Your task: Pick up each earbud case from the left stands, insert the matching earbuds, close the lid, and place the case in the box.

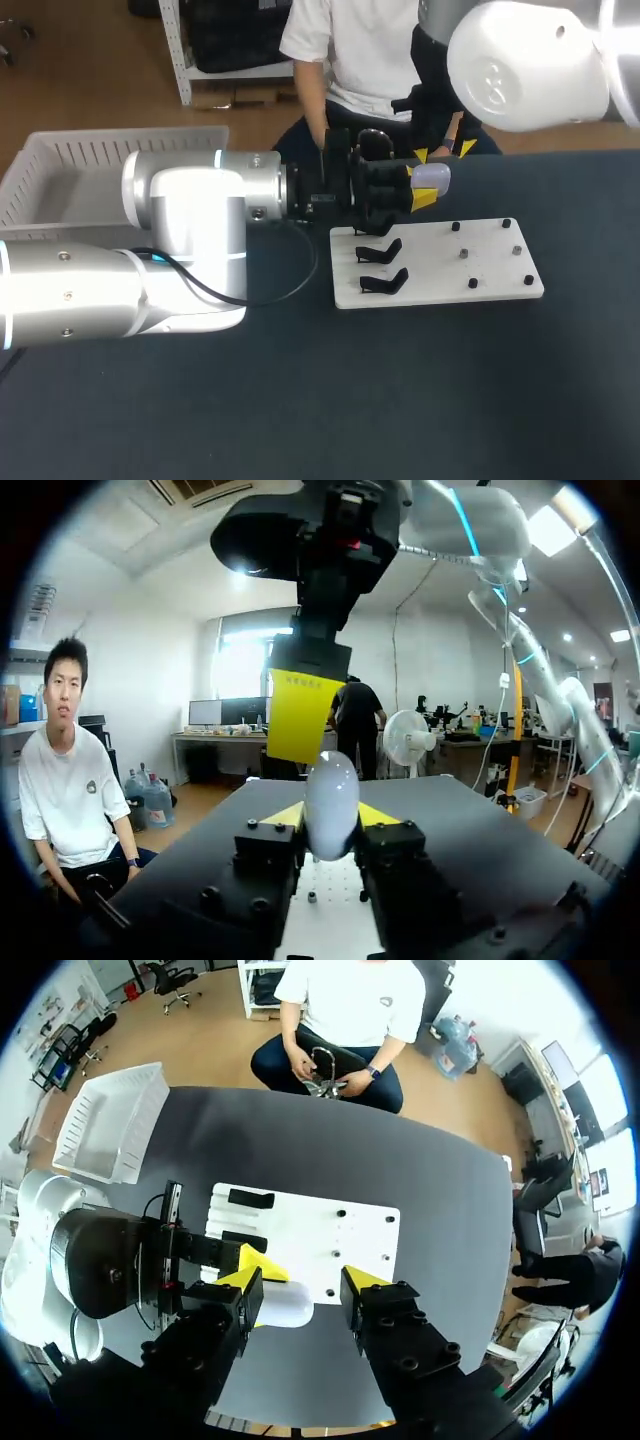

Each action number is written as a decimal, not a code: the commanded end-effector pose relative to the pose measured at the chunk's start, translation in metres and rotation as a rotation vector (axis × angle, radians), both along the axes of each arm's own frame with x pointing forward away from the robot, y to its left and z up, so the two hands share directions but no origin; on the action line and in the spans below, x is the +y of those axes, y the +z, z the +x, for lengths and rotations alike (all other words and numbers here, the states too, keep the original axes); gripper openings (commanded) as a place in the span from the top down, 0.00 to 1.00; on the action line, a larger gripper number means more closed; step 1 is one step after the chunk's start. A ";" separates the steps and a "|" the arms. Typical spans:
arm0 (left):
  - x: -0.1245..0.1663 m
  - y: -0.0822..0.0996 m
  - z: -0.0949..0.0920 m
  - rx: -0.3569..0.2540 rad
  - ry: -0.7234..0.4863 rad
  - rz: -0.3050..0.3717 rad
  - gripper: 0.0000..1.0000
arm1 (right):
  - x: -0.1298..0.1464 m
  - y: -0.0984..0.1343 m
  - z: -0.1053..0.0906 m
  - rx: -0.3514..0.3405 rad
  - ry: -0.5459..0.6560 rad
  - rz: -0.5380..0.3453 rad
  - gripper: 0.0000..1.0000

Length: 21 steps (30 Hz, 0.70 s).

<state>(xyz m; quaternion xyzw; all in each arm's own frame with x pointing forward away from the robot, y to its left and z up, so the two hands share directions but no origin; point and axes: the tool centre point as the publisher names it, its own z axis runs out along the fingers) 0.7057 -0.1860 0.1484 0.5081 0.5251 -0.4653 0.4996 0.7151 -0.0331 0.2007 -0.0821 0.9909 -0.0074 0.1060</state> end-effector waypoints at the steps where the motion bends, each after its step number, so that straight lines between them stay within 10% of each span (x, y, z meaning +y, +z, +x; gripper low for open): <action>1: 0.000 0.000 0.000 -0.006 0.010 -0.007 1.00 | -0.011 0.010 -0.015 -0.103 -0.047 0.048 0.48; 4: 0.000 0.000 0.000 -0.006 0.010 -0.007 1.00 | -0.023 0.022 -0.022 -0.178 -0.123 0.117 0.00; 11: 0.024 0.003 0.005 -0.019 0.032 -0.029 1.00 | -0.036 0.029 -0.035 -0.245 -0.194 0.167 0.00; 21: 0.145 0.023 0.052 -0.087 0.135 -0.034 1.00 | -0.036 0.029 -0.035 -0.245 -0.194 0.167 0.00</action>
